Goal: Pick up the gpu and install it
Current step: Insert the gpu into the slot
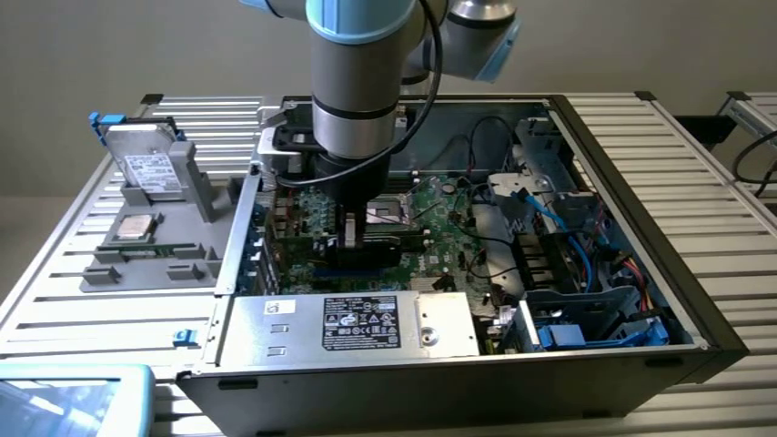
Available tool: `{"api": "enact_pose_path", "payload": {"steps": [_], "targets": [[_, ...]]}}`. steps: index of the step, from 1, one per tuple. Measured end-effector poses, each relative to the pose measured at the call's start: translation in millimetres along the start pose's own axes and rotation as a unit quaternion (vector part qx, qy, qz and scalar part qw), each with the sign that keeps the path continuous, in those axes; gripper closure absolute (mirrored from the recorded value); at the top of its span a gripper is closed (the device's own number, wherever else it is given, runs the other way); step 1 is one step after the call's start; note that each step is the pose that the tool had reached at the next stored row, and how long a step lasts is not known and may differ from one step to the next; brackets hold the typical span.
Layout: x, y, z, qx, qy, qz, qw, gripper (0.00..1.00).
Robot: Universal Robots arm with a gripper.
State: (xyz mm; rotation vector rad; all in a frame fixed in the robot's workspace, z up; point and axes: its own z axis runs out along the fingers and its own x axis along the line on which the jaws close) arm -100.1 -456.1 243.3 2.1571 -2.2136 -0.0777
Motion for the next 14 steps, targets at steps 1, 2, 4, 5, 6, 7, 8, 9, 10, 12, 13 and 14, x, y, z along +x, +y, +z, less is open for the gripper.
{"api": "enact_pose_path", "payload": {"steps": [1,2,4,5,6,7,8,9,10,12,13,14], "targets": [[0.1,0.0,0.0,0.0,-0.0001,0.0,1.0,0.71],[0.5,0.0,0.0,0.0,0.0,0.0,1.0,0.71],[1.0,-0.1,0.0,0.0,0.0,0.0,1.0,0.71],[1.2,-0.1,0.1,0.0001,-0.0001,0.0,1.0,0.71],[1.2,-0.1,0.1,0.0001,-0.0001,0.0,1.0,0.71],[1.2,-0.1,0.1,0.0001,-0.0001,0.0,1.0,0.71],[1.2,0.0,0.1,0.0,0.0,0.0,1.0,0.71],[1.1,0.1,0.1,0.0,0.0,0.0,1.0,0.71],[1.1,0.2,0.1,0.0,0.0,0.0,1.0,0.71],[1.0,0.3,0.2,0.0,0.0001,0.0,1.0,0.71],[0.9,0.3,0.3,0.0,0.0001,0.0,1.0,0.71],[0.9,0.5,0.3,0.0,0.0001,0.0,1.0,0.71]]}}
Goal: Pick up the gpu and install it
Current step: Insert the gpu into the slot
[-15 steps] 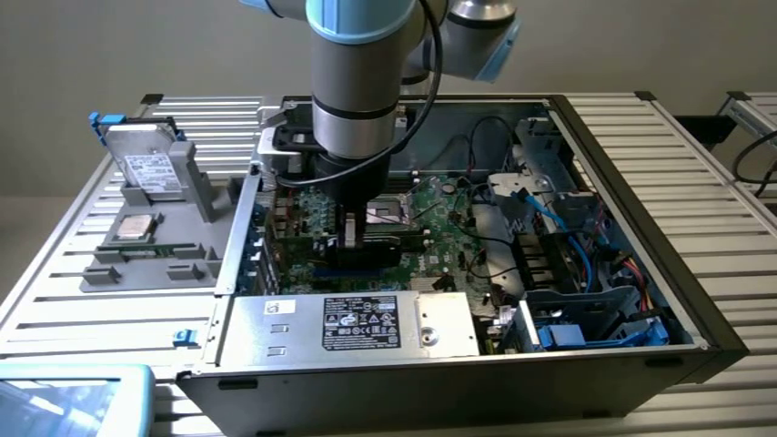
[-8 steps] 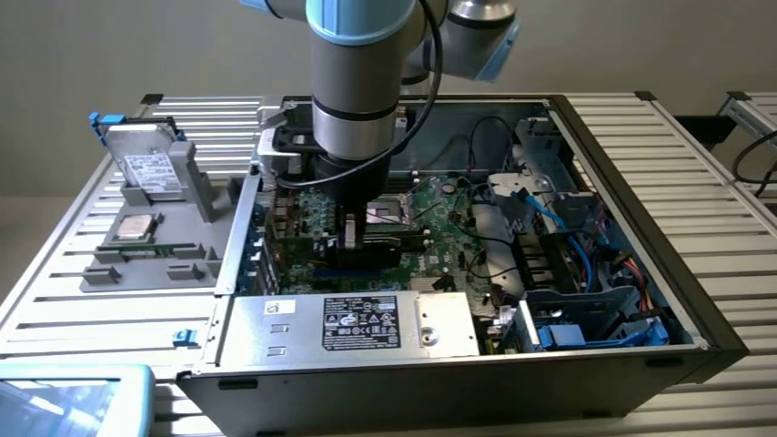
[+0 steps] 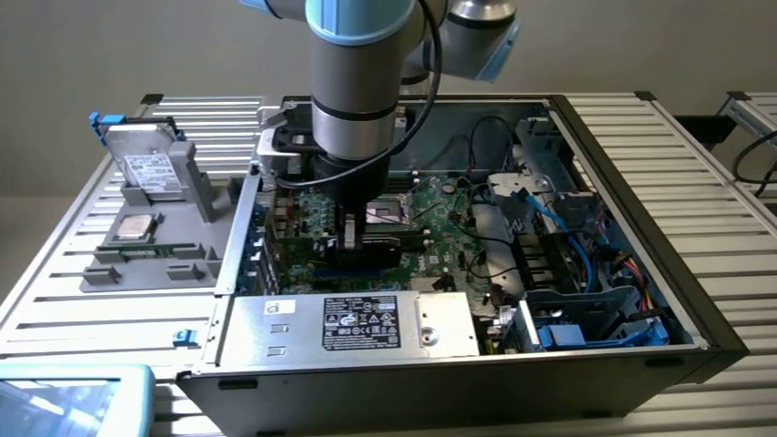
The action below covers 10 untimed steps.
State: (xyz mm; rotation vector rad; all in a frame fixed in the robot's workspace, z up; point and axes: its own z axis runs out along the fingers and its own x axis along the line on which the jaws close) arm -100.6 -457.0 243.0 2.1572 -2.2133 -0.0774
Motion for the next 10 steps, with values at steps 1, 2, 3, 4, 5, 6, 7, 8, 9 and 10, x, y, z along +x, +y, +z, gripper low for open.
{"api": "enact_pose_path", "payload": {"steps": [1,2,3,4,5,6,7,8,9,10], "targets": [[0.0,0.2,0.2,0.0,0.0,0.0,1.0,0.71],[-0.1,0.2,0.4,0.0,-0.0001,0.0,1.0,0.71],[-0.1,0.2,0.5,0.0,-0.0001,0.0,1.0,0.71],[-0.1,0.3,0.6,0.0,-0.0001,0.0,1.0,0.71],[-0.1,0.3,0.6,0.0,-0.0001,0.0,1.0,0.71],[-0.1,0.3,0.6,0.0,-0.0001,0.0,1.0,0.71],[-0.1,0.3,0.6,0.0,-0.0001,0.0,1.0,0.71],[-0.2,0.3,0.6,0.0,-0.0001,0.0,1.0,0.71],[-0.1,0.3,0.6,0.0,-0.0001,0.0,1.0,0.71],[-0.2,0.3,0.6,0.0,-0.0001,0.0,1.0,0.71]]}}
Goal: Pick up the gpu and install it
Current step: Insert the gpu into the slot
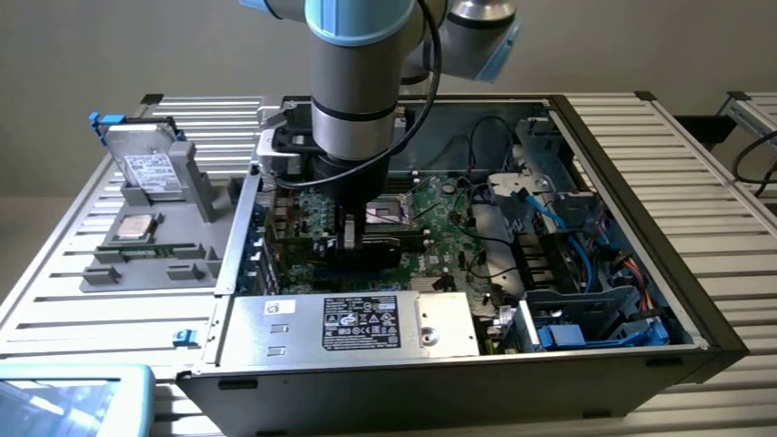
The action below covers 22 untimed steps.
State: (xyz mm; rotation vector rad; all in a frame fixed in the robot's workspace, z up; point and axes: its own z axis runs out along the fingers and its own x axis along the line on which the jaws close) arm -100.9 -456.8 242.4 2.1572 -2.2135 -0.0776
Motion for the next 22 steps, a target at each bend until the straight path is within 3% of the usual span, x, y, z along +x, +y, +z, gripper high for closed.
{"api": "enact_pose_path", "payload": {"steps": [7,15,22], "targets": [[0.3,0.0,0.1,-0.0006,-0.0001,-0.001,1.0,0.71],[1.1,-0.4,-0.1,-0.0091,0.0008,-0.004,0.9999,0.71],[1.2,-0.7,-0.1,-0.0092,0.0011,-0.007,0.9999,0.71]]}}
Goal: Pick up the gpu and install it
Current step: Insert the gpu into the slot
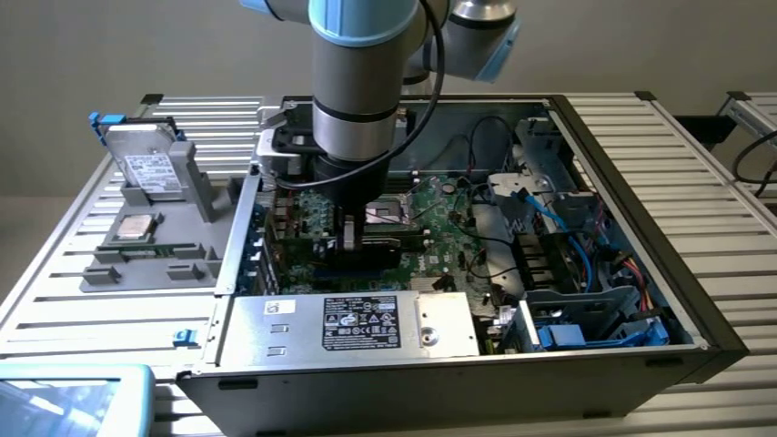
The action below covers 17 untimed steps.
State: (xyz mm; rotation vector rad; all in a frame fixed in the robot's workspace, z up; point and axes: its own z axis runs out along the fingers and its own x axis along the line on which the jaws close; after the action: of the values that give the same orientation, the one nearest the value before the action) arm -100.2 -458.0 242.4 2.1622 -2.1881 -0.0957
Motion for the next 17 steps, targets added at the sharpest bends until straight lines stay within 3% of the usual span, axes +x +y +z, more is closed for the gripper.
{"api": "enact_pose_path", "payload": {"steps": [7,17], "targets": [[-0.1,-0.1,0.0,0.0,0.0018,-0.002,1.0,0.71],[-0.2,-0.1,0.7,0.0,0.002,-0.002,1.0,0.71]]}}
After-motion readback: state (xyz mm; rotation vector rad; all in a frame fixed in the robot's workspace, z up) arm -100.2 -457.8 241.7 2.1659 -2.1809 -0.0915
